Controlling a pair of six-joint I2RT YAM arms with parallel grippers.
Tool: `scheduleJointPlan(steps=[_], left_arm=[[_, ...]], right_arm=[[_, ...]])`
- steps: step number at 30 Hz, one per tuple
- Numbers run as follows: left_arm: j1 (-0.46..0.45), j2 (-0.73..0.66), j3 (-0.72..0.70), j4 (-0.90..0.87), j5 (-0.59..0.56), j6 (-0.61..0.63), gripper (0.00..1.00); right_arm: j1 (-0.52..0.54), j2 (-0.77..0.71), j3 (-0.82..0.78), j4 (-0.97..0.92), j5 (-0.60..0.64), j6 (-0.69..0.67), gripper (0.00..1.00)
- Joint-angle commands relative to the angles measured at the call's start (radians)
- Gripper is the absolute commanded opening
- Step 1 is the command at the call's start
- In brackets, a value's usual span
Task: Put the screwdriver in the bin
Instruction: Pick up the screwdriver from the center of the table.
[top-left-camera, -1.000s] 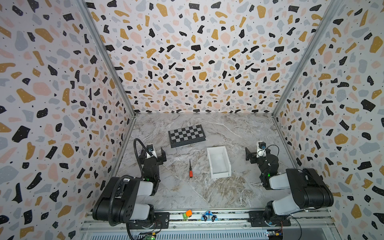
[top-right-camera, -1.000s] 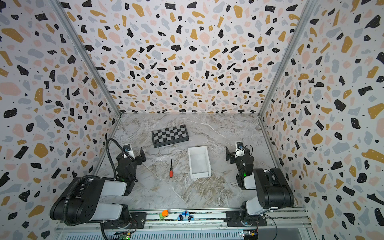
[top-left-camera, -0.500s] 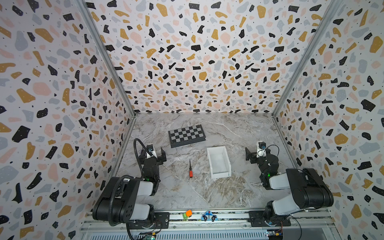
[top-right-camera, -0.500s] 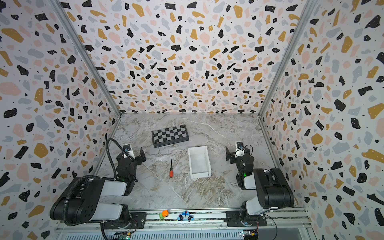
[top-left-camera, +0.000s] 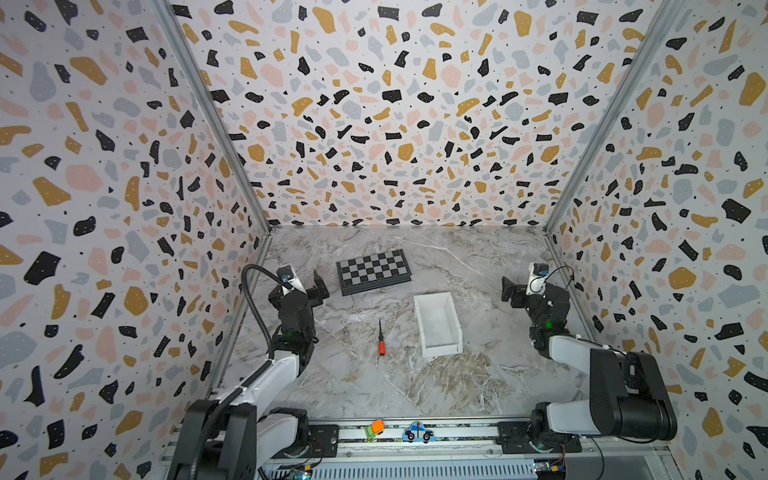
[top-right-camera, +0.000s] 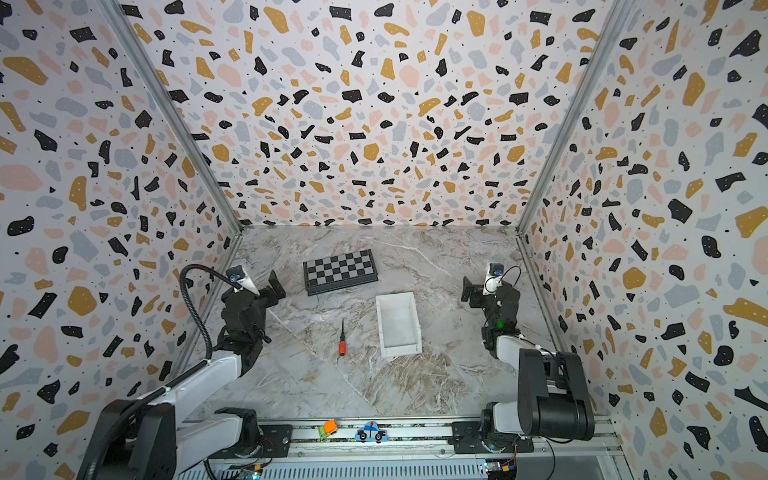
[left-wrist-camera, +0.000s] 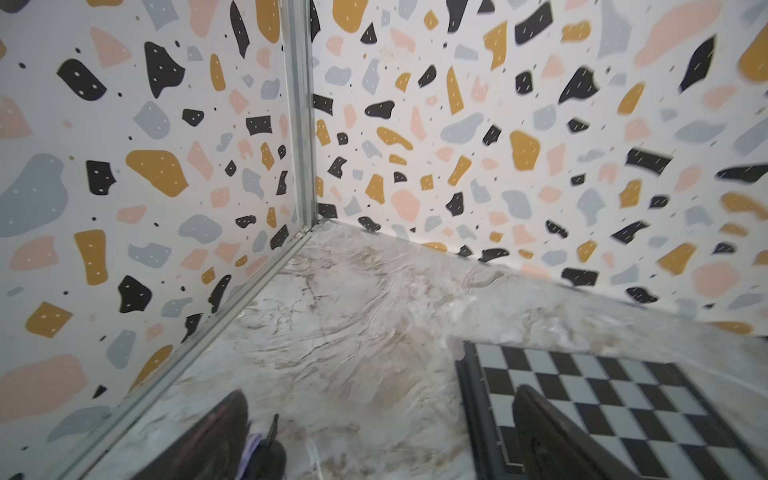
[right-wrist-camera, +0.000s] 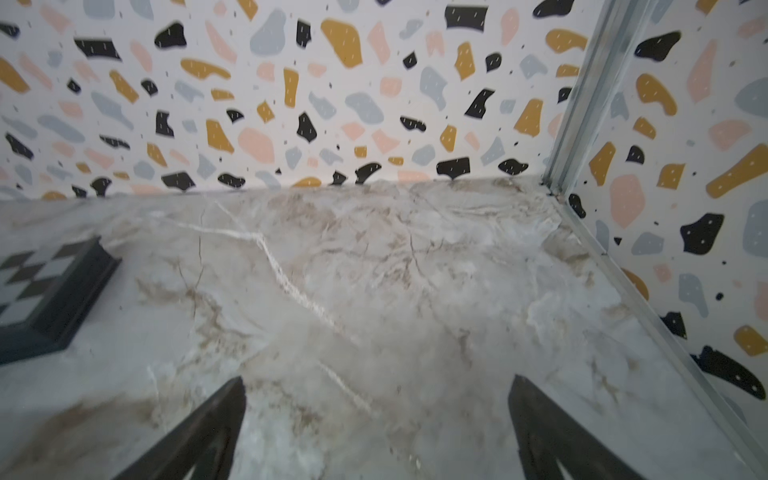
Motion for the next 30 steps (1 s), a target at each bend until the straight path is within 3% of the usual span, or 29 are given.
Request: scheduleJointPlan(steps=[1,6,11,17,19,23,30], left_arm=[[0.002,-0.063,0.053,-0.288,0.025,-0.218,1.0],[-0.012,-0.159,0.071,-0.45,0.123,-0.289,1.0],[-0.082,-0.2,0.062,-0.531,0.114,-0.336,1.0],[-0.339,-0.075,0.122,-0.624,-0.08,-0.374,1.0],[-0.404,-0.022,0.147,-0.649,-0.116,-0.402,1.0],[-0.476,0.108,0.203,-0.709,-0.014,-0.493,1.0],[-0.617,0.222,0.285,-0.855,0.109,-0.56,1.0]], right_arm=[[-0.034,-0.032,0.054,-0.273,-0.127,0.089,0.99],[-0.056,-0.08,0.104,-0.421,-0.291,0.077,0.99],[-0.035,-0.155,0.096,-0.469,-0.317,0.072,0.99],[0.143,-0.247,0.105,-0.559,-0.074,-0.003,0.99],[0.185,-0.261,0.111,-0.593,-0.023,0.031,0.99],[0.226,-0.289,0.141,-0.677,-0.01,0.087,0.99],[0.249,-0.313,0.187,-0.809,0.012,0.058,0.99]])
